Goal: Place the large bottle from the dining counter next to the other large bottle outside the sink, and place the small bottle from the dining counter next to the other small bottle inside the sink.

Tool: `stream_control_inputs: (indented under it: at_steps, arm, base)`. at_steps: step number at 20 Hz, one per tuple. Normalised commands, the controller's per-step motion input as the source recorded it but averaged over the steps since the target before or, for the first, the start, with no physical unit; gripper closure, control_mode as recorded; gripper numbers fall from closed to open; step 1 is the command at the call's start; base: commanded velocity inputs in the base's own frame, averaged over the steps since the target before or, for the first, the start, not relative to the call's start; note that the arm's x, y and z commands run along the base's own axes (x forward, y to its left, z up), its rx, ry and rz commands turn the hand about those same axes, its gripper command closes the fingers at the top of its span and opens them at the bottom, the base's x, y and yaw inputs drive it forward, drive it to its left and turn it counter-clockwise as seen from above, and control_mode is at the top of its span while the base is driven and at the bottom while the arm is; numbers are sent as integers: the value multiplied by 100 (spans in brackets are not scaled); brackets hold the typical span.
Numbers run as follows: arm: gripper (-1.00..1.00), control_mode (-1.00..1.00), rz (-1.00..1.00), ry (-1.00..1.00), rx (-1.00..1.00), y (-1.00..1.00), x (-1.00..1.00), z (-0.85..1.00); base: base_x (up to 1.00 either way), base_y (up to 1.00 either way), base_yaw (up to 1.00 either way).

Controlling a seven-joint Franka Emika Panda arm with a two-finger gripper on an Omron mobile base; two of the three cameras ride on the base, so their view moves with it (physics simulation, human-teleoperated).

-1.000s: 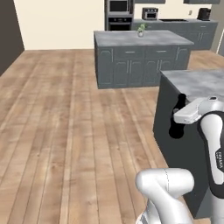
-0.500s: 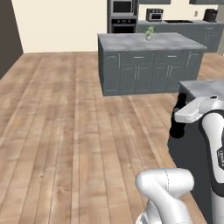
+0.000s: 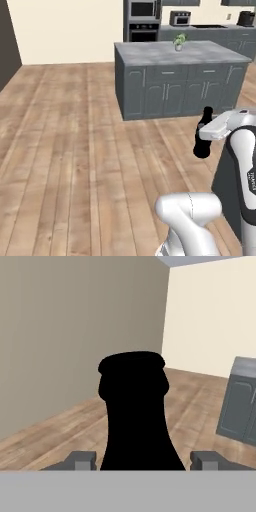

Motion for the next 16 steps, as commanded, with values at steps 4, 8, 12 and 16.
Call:
stream_control_inputs:
  at_steps: [4,8,12,16]
  arm:
    - [100,100,0,0,0,0,0,0]
    - [100,100,0,0,0,0,0,0]
    - [100,100,0,0,0,0,0,0]
    - [100,100,0,0,0,0,0,0]
  base:
    - [100,41,-6]
    - [100,41,-6]
    - [100,42,-7]
    - [100,42,-7]
